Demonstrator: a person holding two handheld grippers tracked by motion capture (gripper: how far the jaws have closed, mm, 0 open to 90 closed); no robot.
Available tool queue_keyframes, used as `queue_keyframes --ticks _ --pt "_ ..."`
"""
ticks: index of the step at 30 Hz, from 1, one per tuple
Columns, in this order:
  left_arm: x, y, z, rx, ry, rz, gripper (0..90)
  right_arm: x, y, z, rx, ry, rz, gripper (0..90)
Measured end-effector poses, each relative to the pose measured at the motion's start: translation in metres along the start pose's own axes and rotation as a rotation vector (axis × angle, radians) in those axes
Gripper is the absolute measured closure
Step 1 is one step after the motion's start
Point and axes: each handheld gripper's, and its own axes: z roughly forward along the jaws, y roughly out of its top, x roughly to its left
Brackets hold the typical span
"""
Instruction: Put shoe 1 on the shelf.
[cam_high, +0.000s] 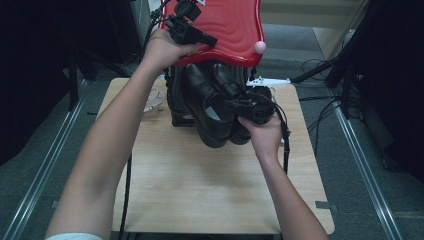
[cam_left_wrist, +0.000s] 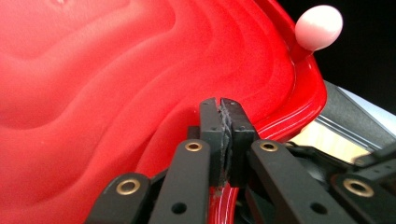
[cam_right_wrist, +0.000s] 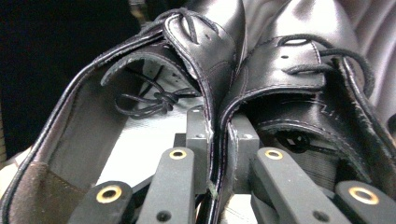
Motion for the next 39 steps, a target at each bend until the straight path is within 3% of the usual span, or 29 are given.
queue_keyframes --ticks 4,5,10,14,20,30,35,39 --pt "-0.001 0.002 0.002 0.009 -0.008 -0.003 89.6 -0.003 0.0 0.014 -0.026 -0.066 0.006 83.3" --pt "-0.002 0.002 0.003 0.008 -0.011 0.0 89.7 -0.005 0.0 0.017 -0.029 -0.064 0.013 83.2" --pt "-0.005 0.003 0.008 -0.004 -0.012 0.014 89.7 0.002 0.0 0.034 -0.043 -0.138 -0.014 83.2" --pt "-0.005 0.001 0.006 0.003 -0.009 0.032 89.9 -0.003 -0.001 0.046 -0.077 -0.145 0.026 83.3" --pt "-0.003 0.0 0.006 -0.006 -0.027 0.002 89.9 -0.006 0.002 0.06 -0.115 -0.156 0.082 83.5" --pt "-0.003 0.0 0.006 -0.006 -0.027 0.002 89.9 -0.002 0.017 0.078 -0.153 -0.225 0.071 83.5" --pt "-0.003 -0.001 0.006 -0.011 -0.021 -0.001 90.0 0.001 0.021 0.085 -0.177 -0.277 0.031 83.3" --pt "-0.003 -0.001 0.006 -0.009 -0.027 -0.002 89.9 0.004 0.02 0.087 -0.17 -0.273 0.022 82.4"
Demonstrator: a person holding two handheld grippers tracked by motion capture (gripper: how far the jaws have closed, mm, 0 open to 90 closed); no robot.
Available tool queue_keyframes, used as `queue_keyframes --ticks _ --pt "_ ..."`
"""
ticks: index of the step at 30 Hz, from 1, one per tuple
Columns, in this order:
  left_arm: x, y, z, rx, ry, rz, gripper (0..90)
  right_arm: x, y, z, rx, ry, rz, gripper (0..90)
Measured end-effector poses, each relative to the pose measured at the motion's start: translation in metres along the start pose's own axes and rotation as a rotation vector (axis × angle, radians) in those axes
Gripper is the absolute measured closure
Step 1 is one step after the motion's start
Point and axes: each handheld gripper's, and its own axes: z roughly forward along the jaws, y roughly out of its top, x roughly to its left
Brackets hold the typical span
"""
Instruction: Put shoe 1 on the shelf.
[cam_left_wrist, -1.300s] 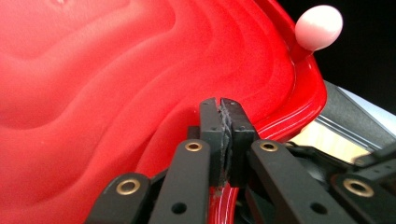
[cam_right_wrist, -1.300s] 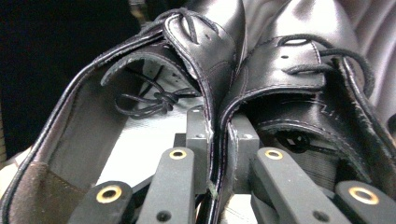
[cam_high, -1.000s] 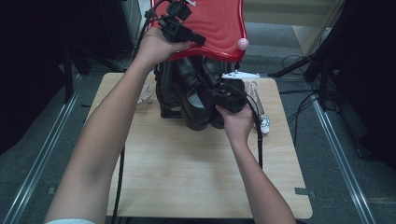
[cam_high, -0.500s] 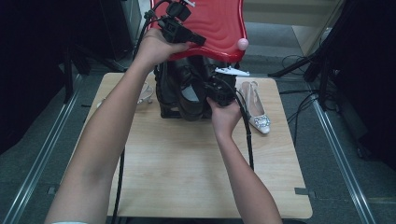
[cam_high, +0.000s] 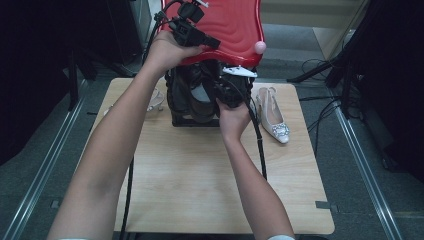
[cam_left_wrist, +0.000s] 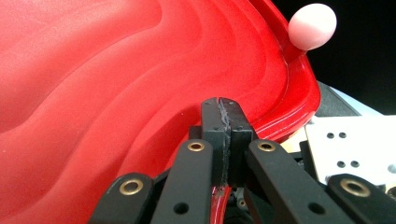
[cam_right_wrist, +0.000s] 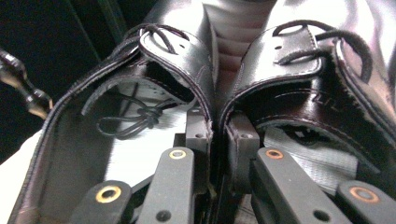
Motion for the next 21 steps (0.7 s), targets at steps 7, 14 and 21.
queue_keyframes --ticks 7,14,21 --pt "0.0003 -0.0006 -0.0004 -0.003 0.0 -0.004 89.9 0.0086 -0.0002 0.0036 0.037 0.003 -0.042 78.4" --pt "0.0008 -0.0008 -0.0006 -0.002 -0.002 -0.002 89.8 0.0088 -0.0005 0.0024 0.035 0.01 -0.053 71.6" --pt "0.001 -0.0006 -0.0001 -0.005 -0.005 -0.006 89.8 0.0058 -0.0003 -0.0017 0.043 0.045 -0.047 63.3"
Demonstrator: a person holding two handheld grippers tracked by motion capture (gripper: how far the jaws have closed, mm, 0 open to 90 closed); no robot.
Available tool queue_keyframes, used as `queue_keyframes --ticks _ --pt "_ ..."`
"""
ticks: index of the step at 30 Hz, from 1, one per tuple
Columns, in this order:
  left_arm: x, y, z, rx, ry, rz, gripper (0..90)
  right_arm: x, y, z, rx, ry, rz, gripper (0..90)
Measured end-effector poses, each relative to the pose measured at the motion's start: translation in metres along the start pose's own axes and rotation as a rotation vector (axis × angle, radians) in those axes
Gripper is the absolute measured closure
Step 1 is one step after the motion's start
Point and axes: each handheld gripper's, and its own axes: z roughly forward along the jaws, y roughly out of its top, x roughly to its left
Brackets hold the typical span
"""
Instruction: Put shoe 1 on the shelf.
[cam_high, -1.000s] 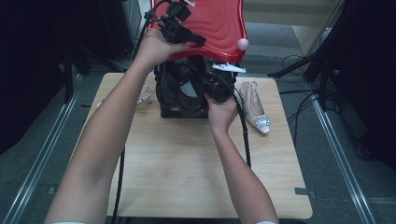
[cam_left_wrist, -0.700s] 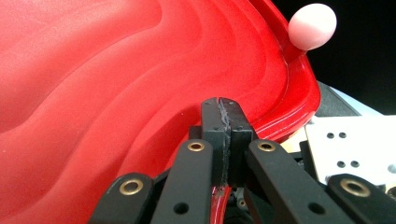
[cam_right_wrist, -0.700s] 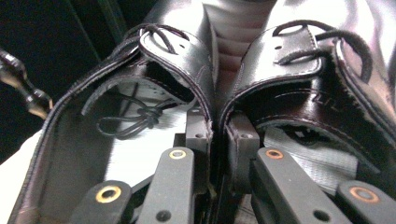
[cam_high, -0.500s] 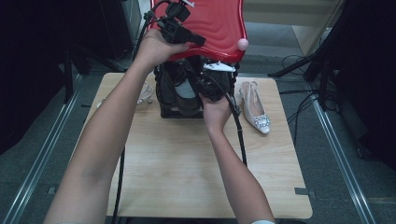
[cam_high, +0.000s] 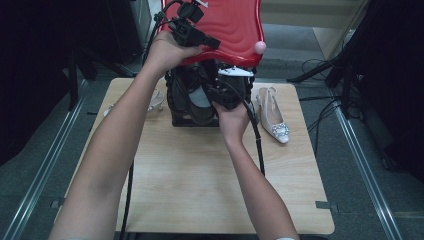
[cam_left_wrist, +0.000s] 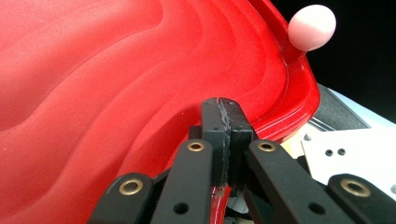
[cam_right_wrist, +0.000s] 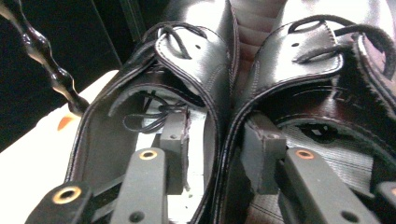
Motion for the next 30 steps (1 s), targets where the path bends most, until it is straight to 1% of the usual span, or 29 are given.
queue_keyframes --ticks 3,7,13,17,19,21,26,30 --pt "0.0 0.0 0.0 0.0 0.0 -0.001 89.8 0.0 -0.001 -0.002 0.006 0.007 0.005 62.5" --pt "0.0 0.0 0.0 0.0 0.001 0.001 89.8 -0.002 -0.003 -0.005 0.005 0.014 0.0 62.5" --pt "0.0 0.0 0.0 -0.001 0.0 0.001 89.8 -0.002 -0.005 -0.008 0.012 0.019 -0.008 61.5" --pt "0.0 0.0 0.0 -0.001 0.004 0.002 89.8 -0.002 -0.005 -0.006 0.013 0.014 -0.007 64.6" --pt "0.001 0.0 0.0 -0.001 0.001 0.004 89.8 -0.003 -0.004 -0.006 0.015 0.029 0.005 61.3" --pt "0.001 -0.001 0.0 -0.001 -0.001 0.003 89.7 -0.003 -0.005 -0.007 0.013 0.039 0.006 58.0" --pt "0.0 -0.001 -0.001 -0.001 -0.001 0.002 89.7 -0.003 -0.004 -0.01 0.005 0.048 0.008 55.8" --pt "0.001 0.0 -0.001 0.001 -0.001 0.003 89.7 -0.001 -0.002 -0.015 -0.003 0.037 -0.019 54.9"
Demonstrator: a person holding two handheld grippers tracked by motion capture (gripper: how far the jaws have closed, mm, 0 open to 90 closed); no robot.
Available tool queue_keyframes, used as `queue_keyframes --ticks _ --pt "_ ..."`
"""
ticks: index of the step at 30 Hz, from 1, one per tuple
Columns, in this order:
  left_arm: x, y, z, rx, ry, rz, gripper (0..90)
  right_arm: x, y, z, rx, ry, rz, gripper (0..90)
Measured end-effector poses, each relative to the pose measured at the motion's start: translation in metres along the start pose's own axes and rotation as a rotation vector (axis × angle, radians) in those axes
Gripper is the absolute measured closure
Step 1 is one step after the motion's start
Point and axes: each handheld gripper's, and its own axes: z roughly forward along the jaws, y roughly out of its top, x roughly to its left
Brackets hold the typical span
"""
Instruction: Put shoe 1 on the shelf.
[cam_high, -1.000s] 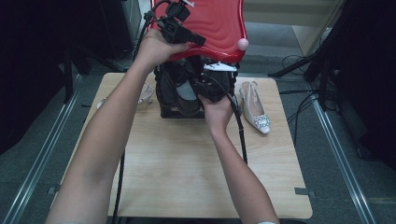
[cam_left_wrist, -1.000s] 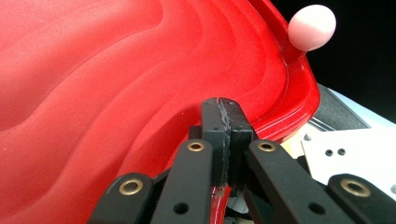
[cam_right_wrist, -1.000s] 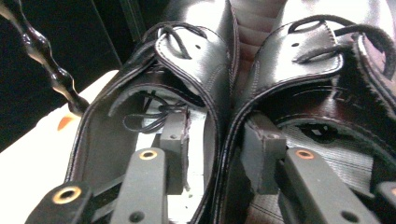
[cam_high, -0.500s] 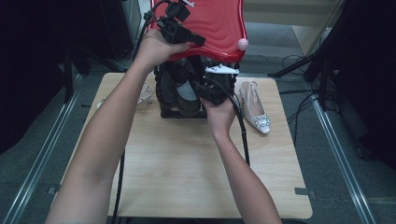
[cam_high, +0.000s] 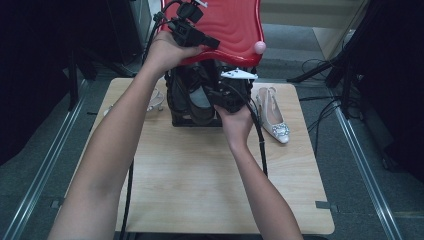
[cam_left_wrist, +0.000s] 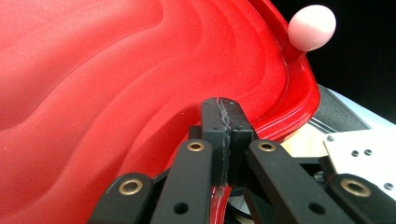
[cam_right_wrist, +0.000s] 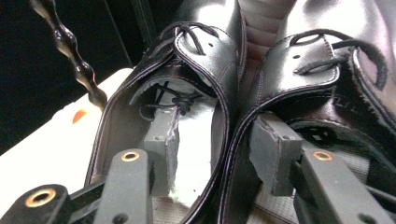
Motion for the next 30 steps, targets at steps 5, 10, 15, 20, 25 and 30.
queue_keyframes --ticks 5,10,15,20,25,30 --pt "0.0 0.0 0.0 -0.002 0.0 -0.001 89.7 -0.001 -0.001 -0.009 -0.012 0.013 0.007 55.7" --pt "0.0 0.0 0.0 0.002 0.0 0.001 89.7 -0.005 -0.008 -0.019 -0.001 0.03 -0.002 61.9" --pt "0.0 0.0 0.001 -0.003 0.0 -0.006 89.7 -0.005 -0.012 -0.026 0.002 0.035 -0.013 62.1" --pt "0.0 0.0 0.001 -0.003 -0.001 -0.006 89.7 -0.008 -0.012 -0.03 -0.021 0.043 -0.001 66.0" --pt "0.0 0.0 0.0 -0.003 -0.002 -0.006 89.7 -0.011 -0.01 -0.033 -0.024 0.048 0.005 69.4" --pt "0.0 0.0 0.0 -0.002 -0.002 -0.005 89.7 -0.012 -0.013 -0.039 -0.016 0.082 0.012 81.3"
